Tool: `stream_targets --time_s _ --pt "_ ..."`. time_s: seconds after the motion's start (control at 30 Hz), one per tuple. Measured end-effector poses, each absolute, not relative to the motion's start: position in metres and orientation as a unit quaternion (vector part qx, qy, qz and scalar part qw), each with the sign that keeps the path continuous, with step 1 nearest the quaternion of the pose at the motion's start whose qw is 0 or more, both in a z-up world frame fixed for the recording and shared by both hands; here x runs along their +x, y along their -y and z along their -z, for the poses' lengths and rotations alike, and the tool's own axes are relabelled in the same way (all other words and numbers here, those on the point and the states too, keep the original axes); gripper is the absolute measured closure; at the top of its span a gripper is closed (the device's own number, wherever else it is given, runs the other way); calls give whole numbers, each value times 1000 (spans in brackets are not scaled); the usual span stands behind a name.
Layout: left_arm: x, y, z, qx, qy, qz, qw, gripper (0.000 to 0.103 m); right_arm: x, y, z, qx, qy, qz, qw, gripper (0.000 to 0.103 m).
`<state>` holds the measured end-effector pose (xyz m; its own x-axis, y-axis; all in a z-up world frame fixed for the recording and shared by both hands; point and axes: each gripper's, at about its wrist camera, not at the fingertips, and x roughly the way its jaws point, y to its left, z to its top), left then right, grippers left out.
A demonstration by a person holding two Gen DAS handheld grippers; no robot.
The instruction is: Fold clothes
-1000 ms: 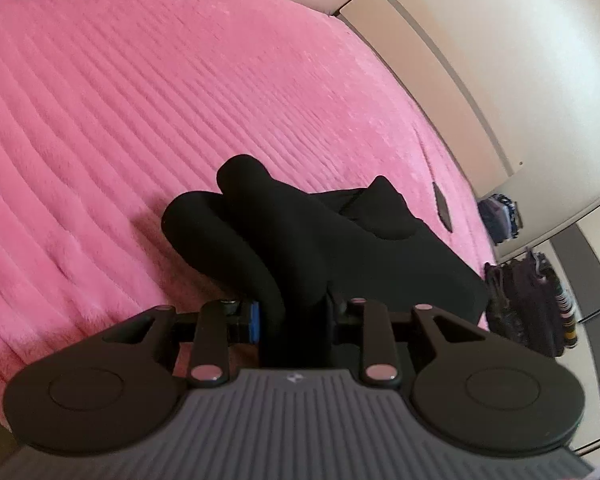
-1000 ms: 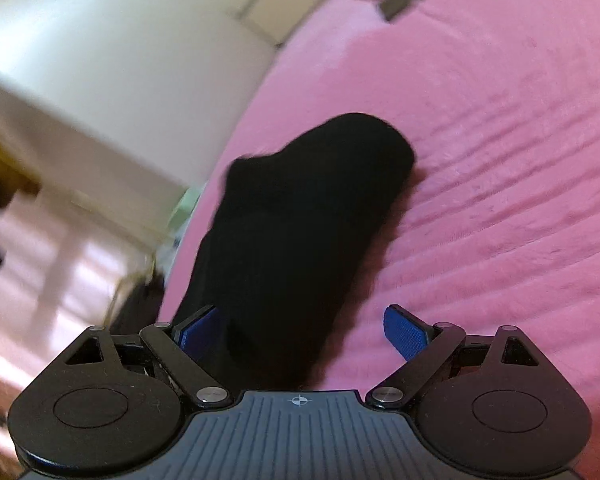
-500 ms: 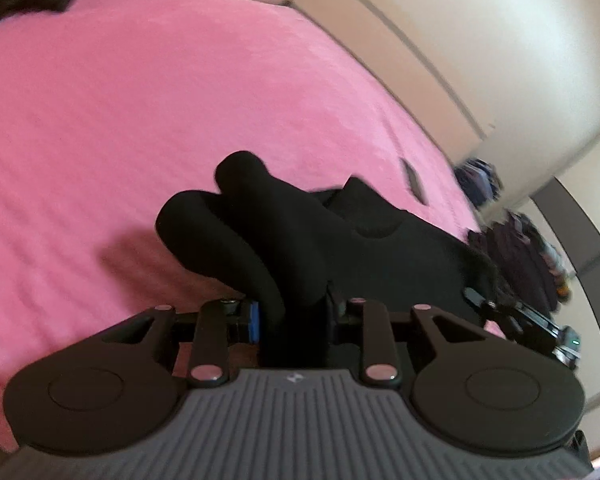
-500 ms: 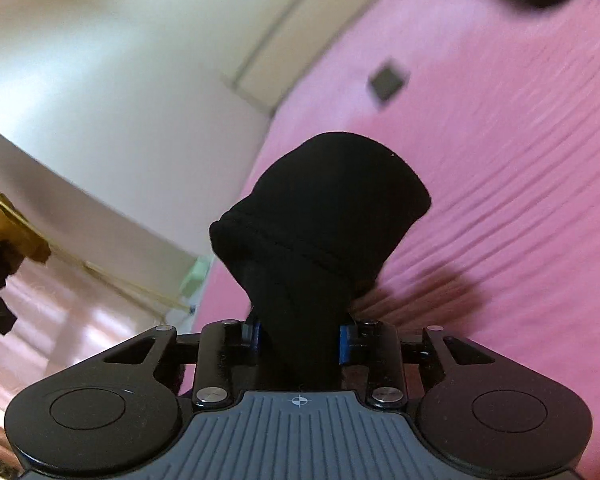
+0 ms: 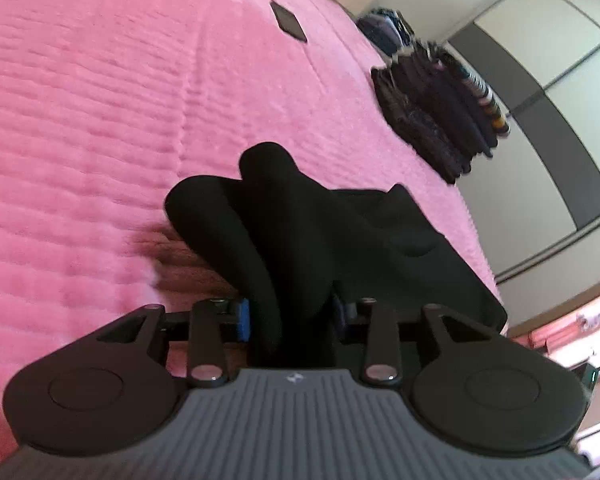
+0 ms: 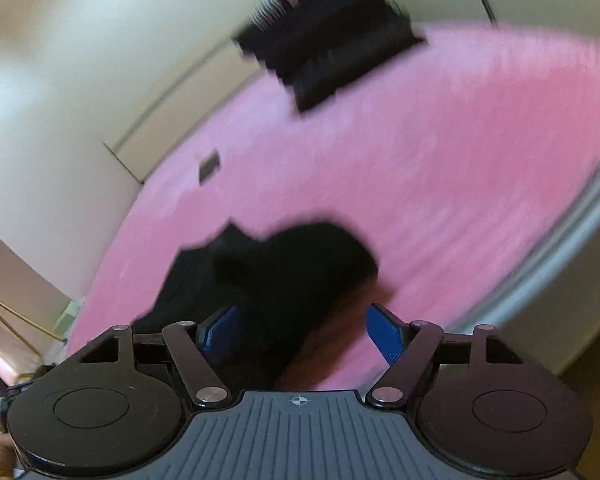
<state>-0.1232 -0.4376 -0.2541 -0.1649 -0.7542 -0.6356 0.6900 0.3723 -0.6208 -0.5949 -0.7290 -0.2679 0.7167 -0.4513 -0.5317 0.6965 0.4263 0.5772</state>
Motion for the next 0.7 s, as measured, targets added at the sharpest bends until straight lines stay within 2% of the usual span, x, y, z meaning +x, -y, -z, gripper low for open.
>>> stream_targets --time_s 0.17,0.33,0.63,0.7 --pt "-129 401 234 -41 -494 529 688 71 -585 732 231 334 -138 302 882 29" --pt "-125 393 215 -64 -460 522 715 71 -527 743 224 273 -181 216 920 28" --pt "-111 447 244 -49 -487 539 685 71 -427 798 268 225 -302 110 920 28" --pt "-112 457 249 -36 -487 543 683 79 -409 806 279 215 -329 110 913 28"
